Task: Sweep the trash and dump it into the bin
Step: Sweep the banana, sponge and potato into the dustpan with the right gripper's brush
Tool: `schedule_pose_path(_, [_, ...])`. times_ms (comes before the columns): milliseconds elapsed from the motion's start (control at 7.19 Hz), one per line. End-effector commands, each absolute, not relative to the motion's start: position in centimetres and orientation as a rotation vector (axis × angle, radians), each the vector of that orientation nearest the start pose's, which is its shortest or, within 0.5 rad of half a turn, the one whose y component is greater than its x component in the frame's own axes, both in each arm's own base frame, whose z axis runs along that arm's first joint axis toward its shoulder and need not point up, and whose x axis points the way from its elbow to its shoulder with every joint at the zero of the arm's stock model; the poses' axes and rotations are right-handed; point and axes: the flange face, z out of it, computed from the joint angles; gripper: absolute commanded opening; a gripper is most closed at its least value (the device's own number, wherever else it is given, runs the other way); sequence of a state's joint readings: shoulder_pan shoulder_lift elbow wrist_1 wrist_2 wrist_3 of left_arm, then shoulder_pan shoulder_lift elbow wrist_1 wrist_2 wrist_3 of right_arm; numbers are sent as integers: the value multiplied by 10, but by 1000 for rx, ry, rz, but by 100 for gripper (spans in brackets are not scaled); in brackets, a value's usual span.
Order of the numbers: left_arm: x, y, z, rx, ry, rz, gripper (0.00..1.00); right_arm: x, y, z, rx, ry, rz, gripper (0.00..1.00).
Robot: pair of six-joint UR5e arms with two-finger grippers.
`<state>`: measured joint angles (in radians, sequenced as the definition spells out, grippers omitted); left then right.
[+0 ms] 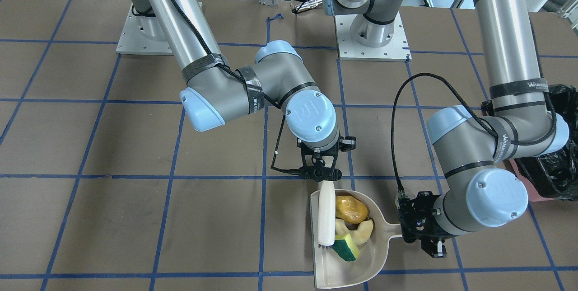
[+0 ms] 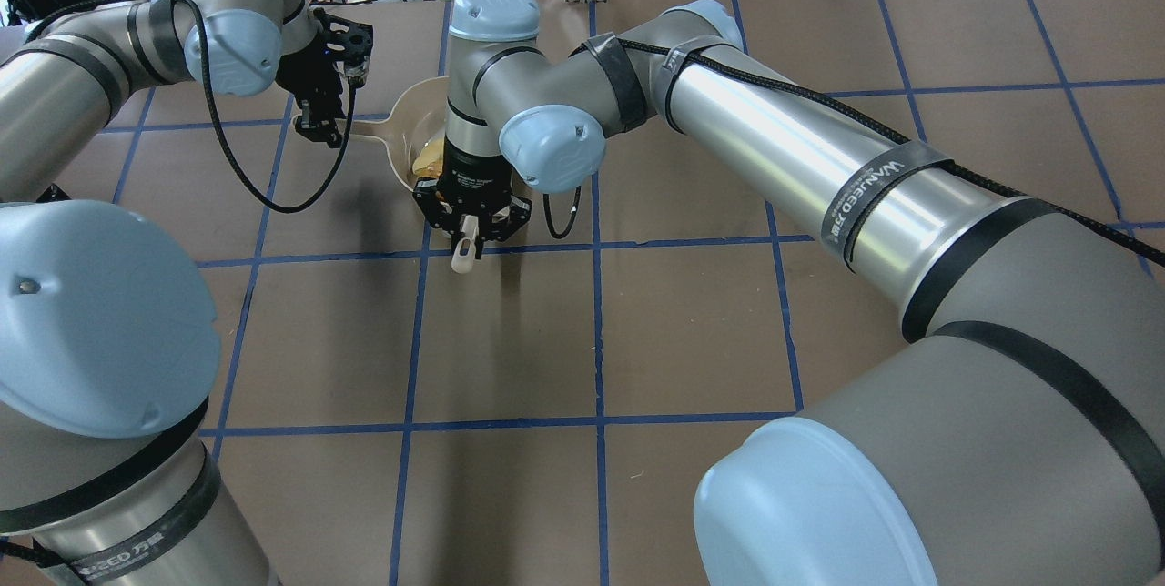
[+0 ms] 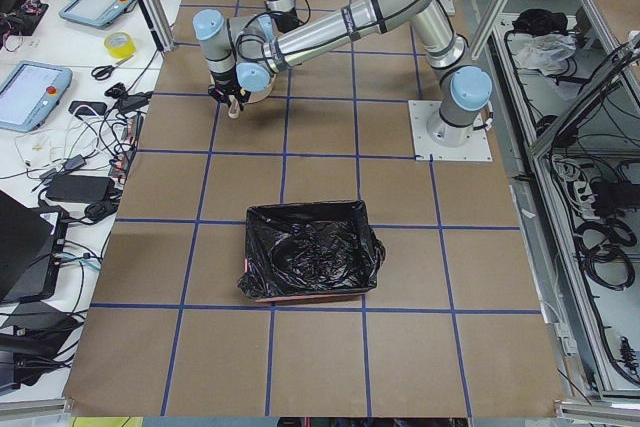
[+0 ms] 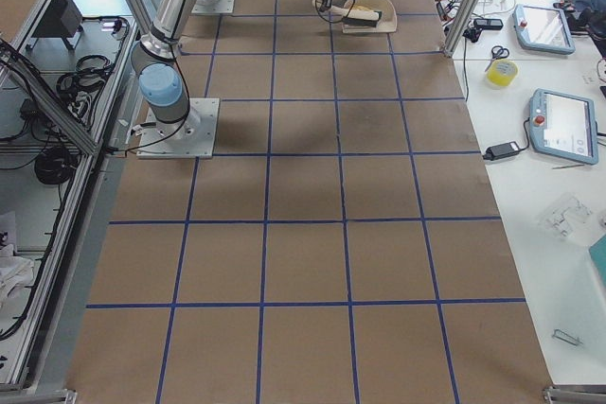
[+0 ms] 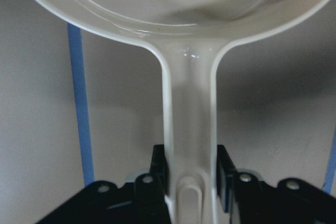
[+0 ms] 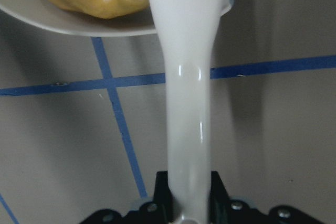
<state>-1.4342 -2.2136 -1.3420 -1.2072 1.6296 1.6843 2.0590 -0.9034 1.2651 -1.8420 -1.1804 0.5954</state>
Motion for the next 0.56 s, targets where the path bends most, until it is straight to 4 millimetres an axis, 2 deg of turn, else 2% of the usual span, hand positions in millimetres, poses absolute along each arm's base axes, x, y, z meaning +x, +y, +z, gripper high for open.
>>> schedule_pose_path(0, [-30,-720,241,2199,2247,118,21,494,-559,263,156,2815,372,16])
schedule_pose_path(418, [-31,-720,241,2203,2252,105,21,465,-571,256,141,2993,291,17])
